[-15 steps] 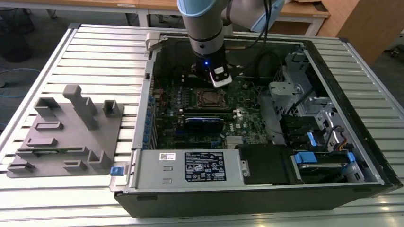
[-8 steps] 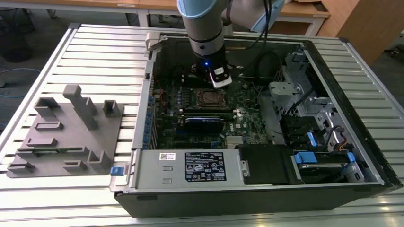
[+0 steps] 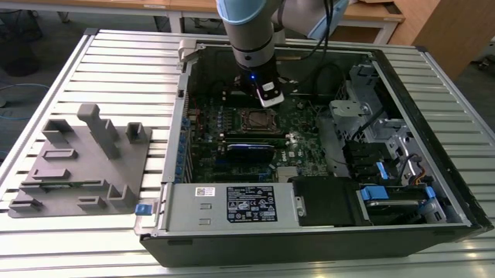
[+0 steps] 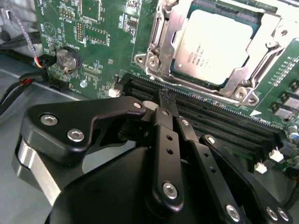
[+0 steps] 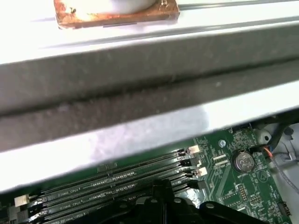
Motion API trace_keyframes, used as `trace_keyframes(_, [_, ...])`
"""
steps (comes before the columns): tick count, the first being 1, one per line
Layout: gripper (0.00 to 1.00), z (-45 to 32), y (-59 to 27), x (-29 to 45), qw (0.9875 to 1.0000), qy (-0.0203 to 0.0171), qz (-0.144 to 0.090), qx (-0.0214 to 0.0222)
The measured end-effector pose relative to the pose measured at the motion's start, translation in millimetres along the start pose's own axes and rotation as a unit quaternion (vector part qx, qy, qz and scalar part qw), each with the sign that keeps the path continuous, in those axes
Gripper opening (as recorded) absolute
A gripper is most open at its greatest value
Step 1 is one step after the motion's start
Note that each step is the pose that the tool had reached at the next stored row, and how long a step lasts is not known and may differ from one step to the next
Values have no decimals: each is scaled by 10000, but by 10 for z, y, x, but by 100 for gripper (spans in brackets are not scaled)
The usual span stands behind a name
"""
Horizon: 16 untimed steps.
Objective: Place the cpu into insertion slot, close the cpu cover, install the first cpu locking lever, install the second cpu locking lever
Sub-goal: 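Install the first cpu locking lever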
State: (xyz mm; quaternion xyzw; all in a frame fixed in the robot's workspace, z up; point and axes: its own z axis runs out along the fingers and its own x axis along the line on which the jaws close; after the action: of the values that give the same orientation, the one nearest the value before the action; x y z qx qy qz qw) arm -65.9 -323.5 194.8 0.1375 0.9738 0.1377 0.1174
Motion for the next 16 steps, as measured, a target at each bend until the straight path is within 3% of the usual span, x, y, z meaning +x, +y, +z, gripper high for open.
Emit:
trace_keyframes(4, [11, -28, 5, -8, 10000, 4, 0, -5])
trace_keyframes(10, [11, -52, -92, -39, 10000, 4, 1, -4])
trace_keyframes(16, [11, -17, -120, -37, 10000, -10, -2, -8])
